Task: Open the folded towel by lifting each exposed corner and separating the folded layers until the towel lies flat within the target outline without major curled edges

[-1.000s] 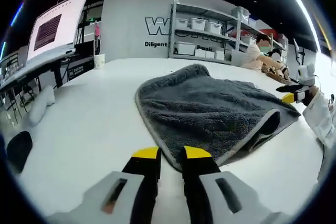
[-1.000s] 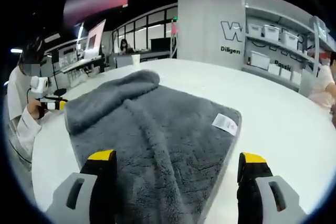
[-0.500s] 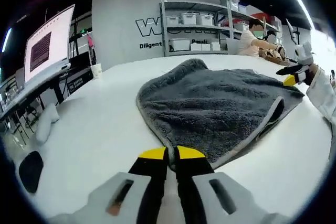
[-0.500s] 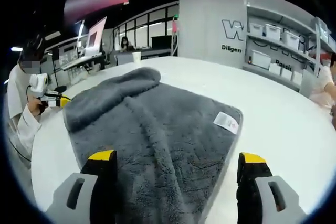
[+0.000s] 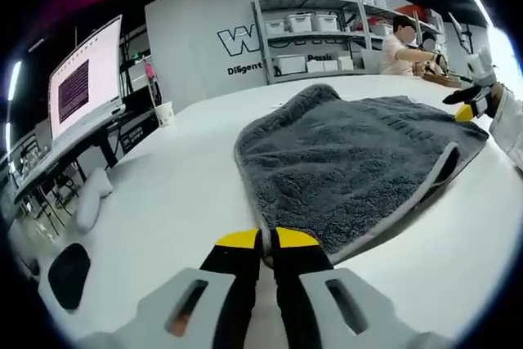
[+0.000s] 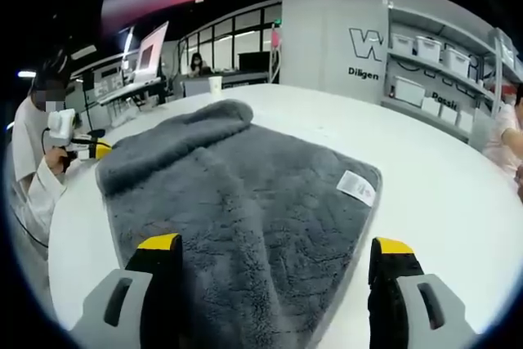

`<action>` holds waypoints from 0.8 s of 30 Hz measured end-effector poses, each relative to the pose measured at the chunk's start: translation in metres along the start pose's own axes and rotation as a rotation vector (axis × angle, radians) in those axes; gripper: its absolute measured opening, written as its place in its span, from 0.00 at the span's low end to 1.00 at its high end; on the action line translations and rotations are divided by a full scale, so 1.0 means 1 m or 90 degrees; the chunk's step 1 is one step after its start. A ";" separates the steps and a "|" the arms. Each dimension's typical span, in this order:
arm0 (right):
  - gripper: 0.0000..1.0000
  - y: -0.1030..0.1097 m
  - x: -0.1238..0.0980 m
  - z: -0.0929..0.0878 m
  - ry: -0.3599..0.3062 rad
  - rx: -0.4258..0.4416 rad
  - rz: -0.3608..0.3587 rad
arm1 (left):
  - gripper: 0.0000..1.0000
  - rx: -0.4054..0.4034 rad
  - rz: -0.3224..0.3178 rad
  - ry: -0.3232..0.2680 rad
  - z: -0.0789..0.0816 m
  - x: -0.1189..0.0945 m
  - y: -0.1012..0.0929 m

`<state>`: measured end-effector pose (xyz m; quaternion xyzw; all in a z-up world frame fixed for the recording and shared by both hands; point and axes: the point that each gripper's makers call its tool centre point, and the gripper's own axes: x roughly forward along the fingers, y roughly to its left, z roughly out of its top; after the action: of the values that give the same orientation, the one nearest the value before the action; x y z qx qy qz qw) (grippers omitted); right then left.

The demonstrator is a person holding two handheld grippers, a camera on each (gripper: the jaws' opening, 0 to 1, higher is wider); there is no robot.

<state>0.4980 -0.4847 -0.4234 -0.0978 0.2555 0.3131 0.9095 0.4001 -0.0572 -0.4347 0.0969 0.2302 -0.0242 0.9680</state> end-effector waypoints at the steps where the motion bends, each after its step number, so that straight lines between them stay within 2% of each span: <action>1: 0.94 0.000 0.000 -0.001 0.003 -0.002 0.001 | 0.05 0.001 0.001 0.001 0.000 0.000 0.001; 12: 0.92 0.003 0.002 -0.007 0.021 -0.011 0.009 | 0.05 -0.017 0.014 0.004 -0.006 -0.005 0.016; 16: 0.92 0.007 0.004 -0.011 0.035 -0.020 0.014 | 0.05 -0.013 0.016 0.004 -0.006 -0.005 0.018; 24: 0.90 0.010 0.005 -0.015 0.047 -0.031 0.026 | 0.05 0.005 0.032 0.014 -0.005 -0.003 0.034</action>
<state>0.4893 -0.4792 -0.4386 -0.1264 0.2834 0.3340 0.8901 0.3981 -0.0225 -0.4319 0.1066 0.2383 0.0002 0.9653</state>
